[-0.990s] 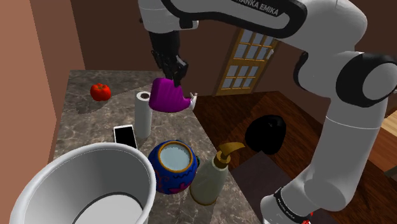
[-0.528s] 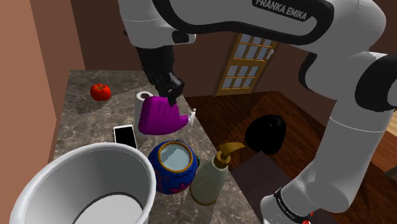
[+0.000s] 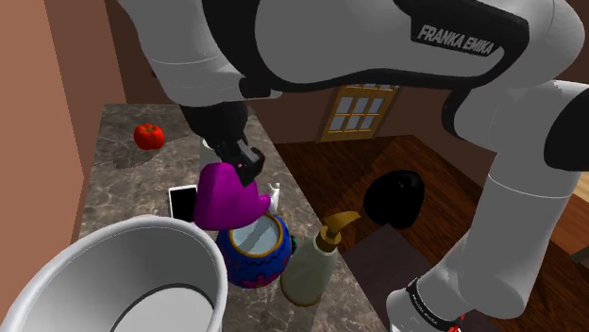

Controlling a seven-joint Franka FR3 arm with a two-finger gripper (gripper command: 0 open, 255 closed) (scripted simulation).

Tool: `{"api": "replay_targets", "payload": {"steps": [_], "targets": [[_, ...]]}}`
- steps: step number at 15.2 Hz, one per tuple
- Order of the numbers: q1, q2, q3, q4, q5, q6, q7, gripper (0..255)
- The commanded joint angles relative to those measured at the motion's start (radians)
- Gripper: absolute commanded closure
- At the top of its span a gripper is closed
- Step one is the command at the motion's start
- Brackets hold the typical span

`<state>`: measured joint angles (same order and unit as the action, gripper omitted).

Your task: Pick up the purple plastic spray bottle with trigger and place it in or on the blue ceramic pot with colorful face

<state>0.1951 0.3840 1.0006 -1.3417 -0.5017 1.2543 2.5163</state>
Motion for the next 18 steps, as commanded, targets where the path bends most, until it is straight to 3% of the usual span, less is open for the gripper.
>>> {"api": "replay_targets", "payload": {"steps": [1, 7, 11, 16, 17, 18], "targets": [[-0.015, 0.002, 0.021, -0.041, 0.063, 0.029, 0.015, 255], [-0.099, 0.029, 0.107, -0.136, 0.033, 0.099, 0.053, 255], [-0.148, 0.075, 0.19, -0.141, -0.014, 0.087, 0.086, 255], [-0.158, 0.087, 0.211, -0.139, -0.026, 0.081, 0.095, 255], [-0.16, 0.086, 0.211, -0.14, -0.025, 0.081, 0.094, 0], [-0.158, 0.087, 0.211, -0.138, -0.026, 0.08, 0.094, 0]]}}
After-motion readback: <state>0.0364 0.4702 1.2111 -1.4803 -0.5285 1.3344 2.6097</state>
